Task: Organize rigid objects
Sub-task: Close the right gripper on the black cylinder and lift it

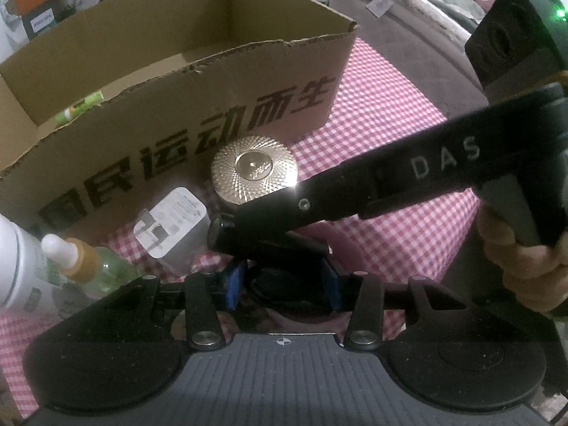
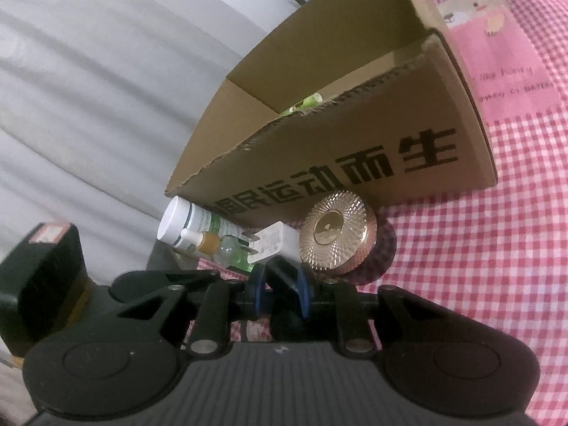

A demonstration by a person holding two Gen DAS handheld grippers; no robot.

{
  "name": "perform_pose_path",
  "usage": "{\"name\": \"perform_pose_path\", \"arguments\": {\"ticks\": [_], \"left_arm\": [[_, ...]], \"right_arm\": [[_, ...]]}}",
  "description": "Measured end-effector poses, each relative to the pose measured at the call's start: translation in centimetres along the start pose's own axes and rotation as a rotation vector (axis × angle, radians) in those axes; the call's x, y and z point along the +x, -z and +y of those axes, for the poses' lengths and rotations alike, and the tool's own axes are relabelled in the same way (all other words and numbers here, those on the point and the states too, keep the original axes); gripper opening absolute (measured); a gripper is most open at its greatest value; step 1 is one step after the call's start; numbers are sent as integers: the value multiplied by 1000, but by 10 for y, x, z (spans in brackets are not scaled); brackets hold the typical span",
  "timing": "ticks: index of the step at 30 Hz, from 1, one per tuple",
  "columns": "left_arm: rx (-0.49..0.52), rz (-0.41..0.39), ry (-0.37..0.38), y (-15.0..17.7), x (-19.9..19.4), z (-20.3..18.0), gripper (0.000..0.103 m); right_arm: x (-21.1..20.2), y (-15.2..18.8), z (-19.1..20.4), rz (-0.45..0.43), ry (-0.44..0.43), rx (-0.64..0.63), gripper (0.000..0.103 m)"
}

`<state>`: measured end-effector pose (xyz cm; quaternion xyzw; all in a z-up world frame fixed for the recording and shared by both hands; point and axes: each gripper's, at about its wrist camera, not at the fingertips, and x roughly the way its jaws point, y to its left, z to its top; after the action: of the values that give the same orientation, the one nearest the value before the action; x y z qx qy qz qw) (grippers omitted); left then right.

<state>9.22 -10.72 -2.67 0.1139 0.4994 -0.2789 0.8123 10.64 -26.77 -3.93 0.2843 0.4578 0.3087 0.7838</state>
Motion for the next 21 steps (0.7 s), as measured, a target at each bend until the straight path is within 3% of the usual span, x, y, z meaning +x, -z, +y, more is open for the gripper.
{"name": "perform_pose_path", "arguments": {"ticks": [6,11,17,18,21], "left_arm": [[27,-65,-9,5,-8,-5,43],[57,-87,-32,7,-9,-10,40],[50,-87,-20,7,-10,-9,40],[51,-87,-19,8,-11,-9,41],[50,-86,-14,7,-10,-9,42]], "right_arm": [[-11,5,1,12,-67,8,22],[-11,9,4,14,-55,2,22],[-26,7,8,-56,10,-44,23],[-28,7,7,-64,23,-48,28],[-28,6,0,-70,41,-29,56]]}}
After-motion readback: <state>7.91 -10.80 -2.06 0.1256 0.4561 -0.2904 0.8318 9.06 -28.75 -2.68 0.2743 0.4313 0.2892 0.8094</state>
